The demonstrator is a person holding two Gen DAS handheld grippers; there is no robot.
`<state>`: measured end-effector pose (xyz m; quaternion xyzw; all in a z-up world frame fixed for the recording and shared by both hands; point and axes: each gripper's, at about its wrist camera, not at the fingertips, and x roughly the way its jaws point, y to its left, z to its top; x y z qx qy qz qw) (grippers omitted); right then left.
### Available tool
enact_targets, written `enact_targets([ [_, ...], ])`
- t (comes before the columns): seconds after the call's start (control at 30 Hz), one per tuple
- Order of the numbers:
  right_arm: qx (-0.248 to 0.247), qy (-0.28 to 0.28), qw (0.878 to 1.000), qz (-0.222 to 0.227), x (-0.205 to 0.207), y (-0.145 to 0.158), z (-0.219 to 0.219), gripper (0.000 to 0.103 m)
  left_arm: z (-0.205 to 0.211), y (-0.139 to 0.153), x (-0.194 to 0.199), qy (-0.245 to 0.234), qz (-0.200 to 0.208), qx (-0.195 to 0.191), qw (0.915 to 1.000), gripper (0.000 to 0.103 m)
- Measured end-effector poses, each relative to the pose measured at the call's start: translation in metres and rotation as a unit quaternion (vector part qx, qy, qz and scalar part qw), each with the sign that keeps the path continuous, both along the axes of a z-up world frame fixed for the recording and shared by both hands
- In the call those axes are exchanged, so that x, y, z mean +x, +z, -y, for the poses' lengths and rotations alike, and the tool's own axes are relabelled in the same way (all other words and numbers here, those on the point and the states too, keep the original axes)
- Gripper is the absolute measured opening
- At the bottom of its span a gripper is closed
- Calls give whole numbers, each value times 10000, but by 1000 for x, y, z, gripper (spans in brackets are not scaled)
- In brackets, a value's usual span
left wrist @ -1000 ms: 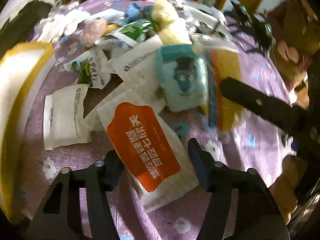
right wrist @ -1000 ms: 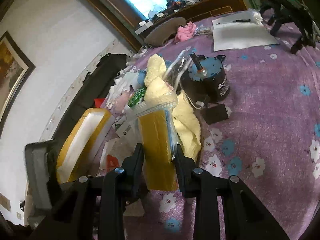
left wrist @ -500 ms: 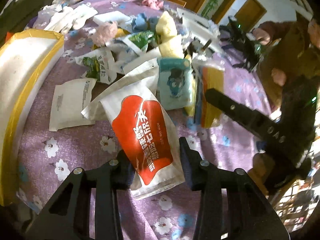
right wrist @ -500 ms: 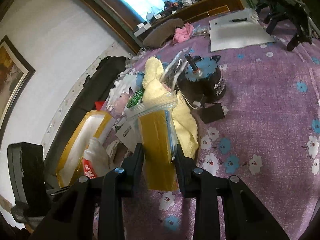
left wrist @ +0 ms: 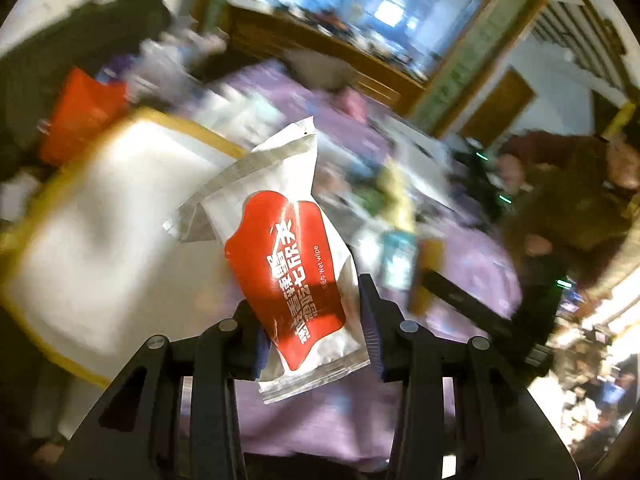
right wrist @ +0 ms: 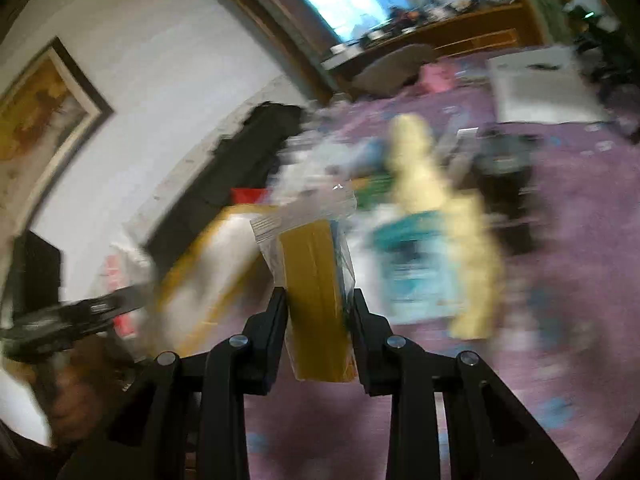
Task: Organize soft objects
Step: 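Carry both packets over the box and open both tools to drop them, then grasp the teal cartoon tissue pack with the right tool while the left tool grasps a white packet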
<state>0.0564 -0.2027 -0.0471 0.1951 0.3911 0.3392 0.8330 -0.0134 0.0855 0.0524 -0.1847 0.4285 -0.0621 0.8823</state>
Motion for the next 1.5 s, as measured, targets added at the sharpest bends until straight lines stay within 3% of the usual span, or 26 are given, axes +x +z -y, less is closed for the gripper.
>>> enact_targets([
  [0.17, 10, 837, 9965, -29, 5, 18, -100, 30, -48, -19, 7, 395, -214, 804, 9958, 38],
  [0.3, -197, 1401, 9896, -254, 28, 8, -186, 30, -72, -42, 9, 530, -362, 1208, 9906, 39],
  [0.4, -502, 1588, 9849, -481, 41, -12, -230, 30, -90, -61, 9, 570, -552, 1301, 9883, 39],
  [0.57, -992, 1438, 9832, -524, 35, -33, -248, 30, -100, -87, 24, 504, -898, 1198, 9874, 40],
  [0.63, -973, 1405, 9845, -401, 32, -30, -243, 33, -104, -92, 24, 515, -920, 1018, 9892, 42],
  [0.7, -863, 1315, 9870, -331, 29, -28, -236, 37, -106, -91, 22, 539, -776, 723, 9929, 53],
  [0.73, -643, 1313, 9887, -344, 31, -28, -230, 44, -107, -91, 19, 525, -690, 371, 9955, 63],
  [0.77, -405, 1304, 9900, -352, 32, -27, -224, 63, -110, -93, 18, 486, -643, 11, 9967, 70],
  [0.8, -267, 1239, 9914, -323, 33, -24, -217, 75, -110, -93, 17, 443, -626, -200, 9969, 70],
  [0.87, -209, 1066, 9939, -173, 32, -18, -207, 76, -107, -94, 14, 397, -659, -453, 9960, 70],
  [0.9, -144, 1034, 9944, -140, 31, -13, -200, 76, -106, -90, 11, 483, -647, -328, 9962, 70],
  [0.97, 65, 1003, 9949, -116, 28, -4, -181, 76, -97, -68, -5, 721, -100, 179, 9972, 70],
  [1.03, 139, 852, 9963, 9, 23, 4, -160, 76, -78, -47, -18, 615, 437, 532, 9957, 73],
  [1.07, 118, 744, 9971, 80, 20, 6, -147, 76, -65, -40, -22, 479, 646, 594, 9950, 80],
  [1.23, -110, 32, 9998, 154, 19, 4, -74, 75, 2, -25, -13, -110, 954, 728, 9927, 81],
  [1.3, -251, -250, 9992, 166, 19, 4, -40, 75, 24, -28, 2, -387, 840, 963, 9910, 81],
  [1.37, -519, -579, 9969, 136, 23, 5, -17, 75, 42, -42, 32, -674, 239, 1117, 9912, 81],
  [1.43, -889, -912, 9918, 139, 31, 4, 4, 76, 57, -59, 57, -1061, -128, 1094, 9882, 81],
  [1.5, -1180, -1027, 9877, 53, 42, 1, 11, 76, 72, -74, 76, -1157, -443, 1309, 9836, 81],
])
